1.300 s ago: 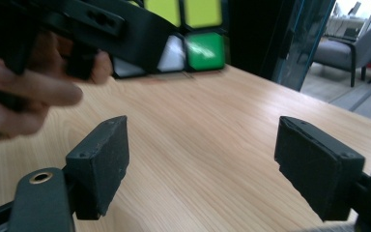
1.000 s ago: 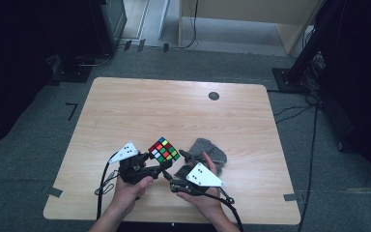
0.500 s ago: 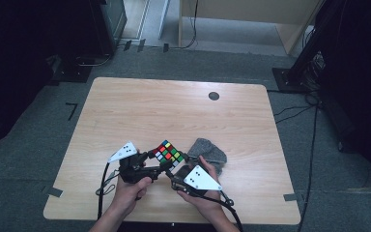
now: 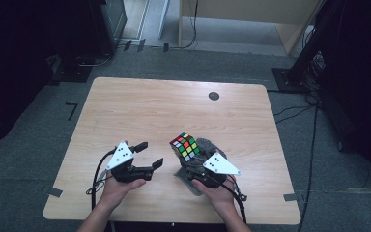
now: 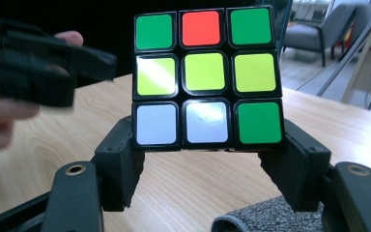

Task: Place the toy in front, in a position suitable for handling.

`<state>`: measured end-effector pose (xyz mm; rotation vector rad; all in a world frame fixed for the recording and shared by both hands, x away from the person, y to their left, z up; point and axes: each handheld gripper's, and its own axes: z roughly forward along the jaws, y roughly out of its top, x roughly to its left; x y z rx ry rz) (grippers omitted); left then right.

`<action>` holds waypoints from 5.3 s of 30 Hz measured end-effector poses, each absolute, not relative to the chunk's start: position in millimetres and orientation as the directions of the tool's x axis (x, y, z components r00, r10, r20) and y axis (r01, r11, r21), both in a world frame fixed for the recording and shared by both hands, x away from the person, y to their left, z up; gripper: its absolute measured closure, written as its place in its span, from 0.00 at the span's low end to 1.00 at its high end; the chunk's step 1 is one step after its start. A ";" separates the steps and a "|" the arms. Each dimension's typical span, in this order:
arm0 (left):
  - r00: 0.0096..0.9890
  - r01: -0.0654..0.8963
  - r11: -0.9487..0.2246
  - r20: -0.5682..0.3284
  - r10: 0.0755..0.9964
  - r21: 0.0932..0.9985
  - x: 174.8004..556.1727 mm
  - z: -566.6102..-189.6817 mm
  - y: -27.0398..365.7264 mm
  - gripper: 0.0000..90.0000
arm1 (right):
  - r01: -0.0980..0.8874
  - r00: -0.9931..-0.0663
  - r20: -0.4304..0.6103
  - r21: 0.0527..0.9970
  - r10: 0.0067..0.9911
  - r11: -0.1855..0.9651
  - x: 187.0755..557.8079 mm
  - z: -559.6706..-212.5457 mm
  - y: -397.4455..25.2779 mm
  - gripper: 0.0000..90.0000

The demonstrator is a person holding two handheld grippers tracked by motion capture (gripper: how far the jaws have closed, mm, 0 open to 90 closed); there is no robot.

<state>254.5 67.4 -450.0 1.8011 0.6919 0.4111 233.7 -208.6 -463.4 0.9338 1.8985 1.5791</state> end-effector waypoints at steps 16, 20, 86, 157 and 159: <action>0.761 0.023 -0.481 0.297 0.577 0.876 233.8 -464.2 40.1 0.21 | 0.463 -0.689 0.354 0.886 0.632 0.009 229.6 -446.1 -198.9 0.39; 0.746 -0.022 -0.519 0.360 0.561 0.854 229.6 -466.2 35.9 0.22 | 0.498 -0.688 0.372 0.867 0.622 0.032 229.0 -448.8 -193.1 0.39; 0.782 0.241 -0.316 0.010 0.624 0.917 258.9 -459.1 72.1 0.38 | 0.540 -0.543 0.036 0.780 0.839 0.316 262.7 -515.1 -234.9 0.84; 0.908 0.097 -0.224 0.006 0.419 0.970 235.5 -441.7 65.1 0.38 | 0.278 -0.658 0.105 0.954 0.746 0.111 224.9 -445.5 -209.0 0.81; 0.903 0.097 -0.242 0.017 0.429 0.965 236.2 -443.6 65.2 0.38 | 0.223 -0.675 0.109 0.973 0.730 0.061 218.2 -435.6 -209.4 0.80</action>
